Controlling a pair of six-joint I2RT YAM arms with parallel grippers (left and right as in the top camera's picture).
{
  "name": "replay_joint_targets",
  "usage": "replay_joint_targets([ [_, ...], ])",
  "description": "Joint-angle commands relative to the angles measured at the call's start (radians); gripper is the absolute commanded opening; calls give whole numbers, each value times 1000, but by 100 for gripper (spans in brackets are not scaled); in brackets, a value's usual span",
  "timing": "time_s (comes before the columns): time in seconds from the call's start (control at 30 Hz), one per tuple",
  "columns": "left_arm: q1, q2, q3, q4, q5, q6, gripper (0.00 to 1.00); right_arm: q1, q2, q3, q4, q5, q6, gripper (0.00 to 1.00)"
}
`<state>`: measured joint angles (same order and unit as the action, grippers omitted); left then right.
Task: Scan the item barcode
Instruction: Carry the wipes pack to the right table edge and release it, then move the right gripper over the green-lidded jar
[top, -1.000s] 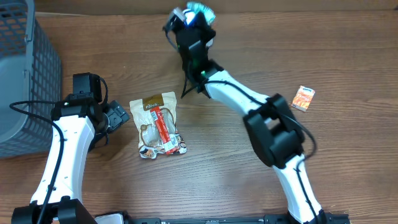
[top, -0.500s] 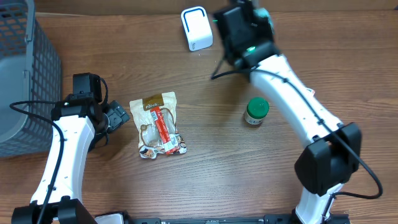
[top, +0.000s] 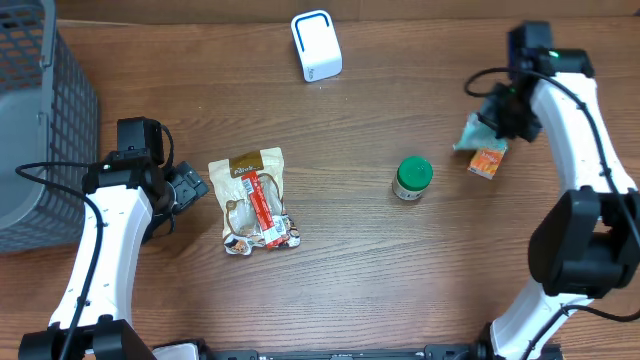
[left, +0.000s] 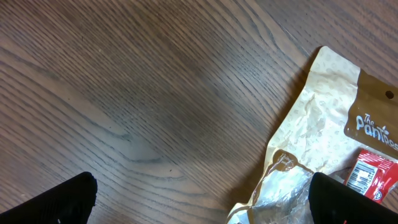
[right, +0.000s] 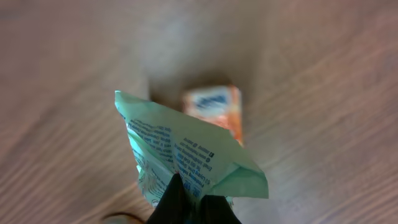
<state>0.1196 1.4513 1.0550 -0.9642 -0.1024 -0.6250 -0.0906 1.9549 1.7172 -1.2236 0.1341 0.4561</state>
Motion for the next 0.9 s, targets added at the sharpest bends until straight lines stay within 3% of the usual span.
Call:
replay_joint_targets([
  [0.0, 2, 0, 1, 0, -12, 13, 100, -55, -40, -54, 3, -69, 23, 4],
  [0.2, 2, 0, 0, 0, -12, 13, 100, -109, -40, -83, -8, -68, 23, 4],
  [0.3, 2, 0, 0, 0, -12, 13, 100, -119, -40, -83, -11, -65, 23, 49],
  [0.4, 2, 0, 0, 0, -12, 13, 100, -119, -40, -83, -14, -65, 23, 84],
  [0.43, 2, 0, 0, 0, -12, 13, 100, -119, -40, -83, -17, -65, 23, 88],
  [0.53, 2, 0, 0, 0, -12, 13, 100, -119, -40, -83, -23, -66, 23, 93],
  [0.87, 2, 0, 0, 0, -12, 13, 100, -43, -40, -83, -51, -161, 23, 94],
])
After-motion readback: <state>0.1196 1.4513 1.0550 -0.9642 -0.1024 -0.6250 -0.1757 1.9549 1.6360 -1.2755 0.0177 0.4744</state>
